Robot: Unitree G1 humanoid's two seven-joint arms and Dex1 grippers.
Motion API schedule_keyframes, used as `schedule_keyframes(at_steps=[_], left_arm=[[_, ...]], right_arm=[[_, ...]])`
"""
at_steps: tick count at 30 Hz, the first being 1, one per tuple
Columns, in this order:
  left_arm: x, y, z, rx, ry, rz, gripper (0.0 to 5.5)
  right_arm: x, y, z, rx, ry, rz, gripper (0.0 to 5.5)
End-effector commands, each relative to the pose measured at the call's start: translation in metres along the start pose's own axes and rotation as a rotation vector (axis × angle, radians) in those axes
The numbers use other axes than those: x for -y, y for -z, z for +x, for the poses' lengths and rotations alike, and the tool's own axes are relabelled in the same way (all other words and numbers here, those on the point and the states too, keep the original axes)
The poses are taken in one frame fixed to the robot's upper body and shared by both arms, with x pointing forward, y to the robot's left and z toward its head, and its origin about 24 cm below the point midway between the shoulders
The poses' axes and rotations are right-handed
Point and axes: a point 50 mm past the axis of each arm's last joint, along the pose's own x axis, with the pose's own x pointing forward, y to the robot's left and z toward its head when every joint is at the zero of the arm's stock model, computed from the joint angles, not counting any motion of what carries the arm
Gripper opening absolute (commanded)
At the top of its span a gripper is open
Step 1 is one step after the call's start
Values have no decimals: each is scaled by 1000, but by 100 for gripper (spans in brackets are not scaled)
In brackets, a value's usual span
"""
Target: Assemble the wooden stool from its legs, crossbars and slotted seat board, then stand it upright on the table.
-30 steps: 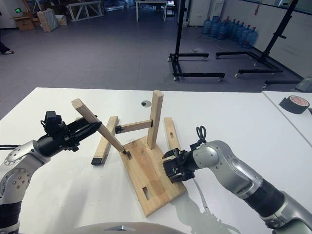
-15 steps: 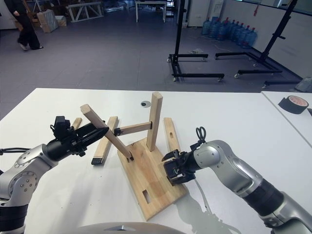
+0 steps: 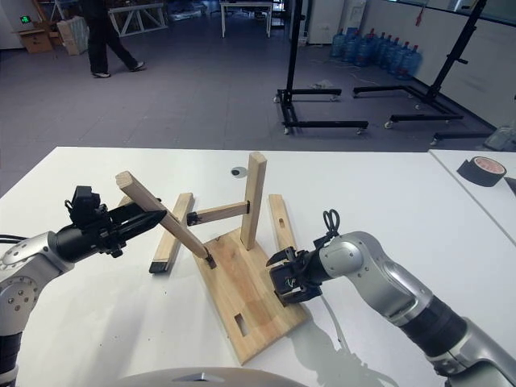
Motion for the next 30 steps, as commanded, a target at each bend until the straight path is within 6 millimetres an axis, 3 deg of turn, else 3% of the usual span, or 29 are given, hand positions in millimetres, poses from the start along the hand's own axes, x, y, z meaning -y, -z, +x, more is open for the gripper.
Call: schedule_keyframes(at_steps=[1, 7, 15, 24, 30], left_arm=[[-2, 1, 11, -43, 6, 7, 202], [-4, 16, 20, -155, 3, -9, 202], [6, 20, 21, -283, 18, -29, 202], [14, -6, 24, -269, 101, -52, 202], [10, -13, 23, -321, 84, -25, 202]], right_arm=[[-22, 7, 21, -21, -87, 84, 371], [-21, 9, 24, -35, -76, 90, 371], [-25, 9, 23, -38, -80, 93, 371], [-26, 8, 26, -44, -76, 98, 371], [-25, 8, 26, -49, -76, 92, 371]])
